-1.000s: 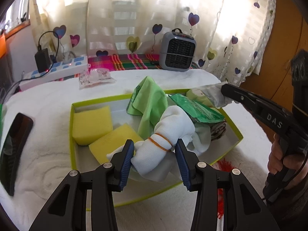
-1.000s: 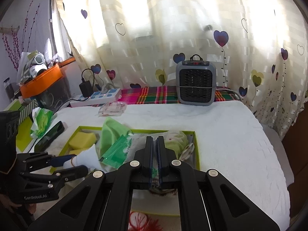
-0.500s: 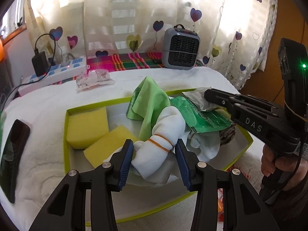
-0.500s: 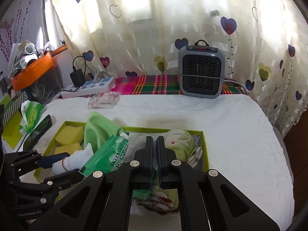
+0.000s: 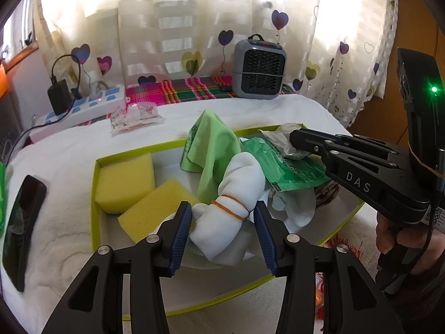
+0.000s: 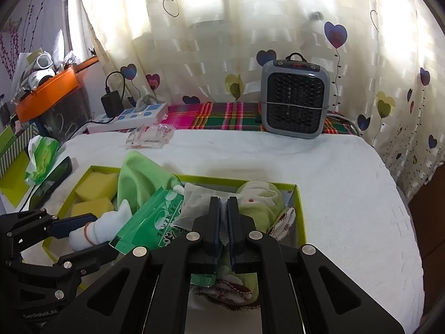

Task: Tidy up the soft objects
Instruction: 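Lower the socks and white cloth into the box and open both tools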

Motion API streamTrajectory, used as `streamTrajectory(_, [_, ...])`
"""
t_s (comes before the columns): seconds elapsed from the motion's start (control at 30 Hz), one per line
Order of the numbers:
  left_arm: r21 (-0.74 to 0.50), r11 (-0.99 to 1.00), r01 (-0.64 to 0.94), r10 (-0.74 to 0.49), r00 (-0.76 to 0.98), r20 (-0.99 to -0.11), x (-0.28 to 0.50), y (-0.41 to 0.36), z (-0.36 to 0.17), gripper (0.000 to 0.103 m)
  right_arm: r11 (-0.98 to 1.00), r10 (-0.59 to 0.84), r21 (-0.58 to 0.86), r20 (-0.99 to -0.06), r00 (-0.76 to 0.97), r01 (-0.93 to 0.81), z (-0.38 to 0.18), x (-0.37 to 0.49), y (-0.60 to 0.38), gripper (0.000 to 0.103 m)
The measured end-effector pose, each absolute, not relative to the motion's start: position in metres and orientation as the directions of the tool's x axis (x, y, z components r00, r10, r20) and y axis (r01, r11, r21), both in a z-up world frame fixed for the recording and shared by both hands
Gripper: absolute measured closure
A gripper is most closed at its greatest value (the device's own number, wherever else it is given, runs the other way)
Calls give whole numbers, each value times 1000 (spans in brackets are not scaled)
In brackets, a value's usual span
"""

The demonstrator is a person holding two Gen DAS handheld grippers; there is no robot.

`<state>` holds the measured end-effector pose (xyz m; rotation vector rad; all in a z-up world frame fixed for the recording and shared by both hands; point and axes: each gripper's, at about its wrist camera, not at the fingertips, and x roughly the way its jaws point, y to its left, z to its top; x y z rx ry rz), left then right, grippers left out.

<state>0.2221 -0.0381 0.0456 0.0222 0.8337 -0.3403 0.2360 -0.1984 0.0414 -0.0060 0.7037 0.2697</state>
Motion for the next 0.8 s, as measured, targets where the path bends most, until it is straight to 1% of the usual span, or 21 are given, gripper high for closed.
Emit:
streamTrajectory(0.13, [-125, 946, 298, -293, 623, -725, 221, -36, 46, 54, 965, 243, 86, -641, 728, -247, 42, 235, -199, 92])
streamTrajectory(0.17, [-128, 947, 294, -292, 623, -726, 222, -35, 46, 54, 964, 246, 87, -641, 727, -250, 42, 235, -199, 89])
streamTrajectory(0.2, [-130, 948, 291, -291, 626, -724, 221, -34, 46, 53, 964, 246, 87, -641, 727, -250, 42, 234, -199, 83])
streamTrajectory(0.23, [-130, 948, 289, -290, 627, -723, 220, -34, 46, 52, 965, 244, 85, -641, 728, -249, 42, 233, -199, 80])
streamTrajectory(0.3, [-138, 947, 289, -296, 626, -722, 219, -33, 47, 51, 966, 239, 81, -639, 731, -245, 42, 232, -199, 67])
streamTrajectory(0.53, [-147, 947, 286, -302, 632, -714, 214, -31, 51, 50, 965, 246, 92, -633, 734, -244, 44, 228, -201, 63])
streamTrajectory(0.6, [-148, 948, 283, -301, 637, -710, 212, -31, 52, 50, 966, 246, 95, -632, 734, -242, 44, 227, -201, 60])
streamTrajectory(0.8, [-141, 951, 276, -292, 642, -709, 208, -30, 55, 50, 966, 249, 104, -628, 737, -238, 45, 222, -203, 59])
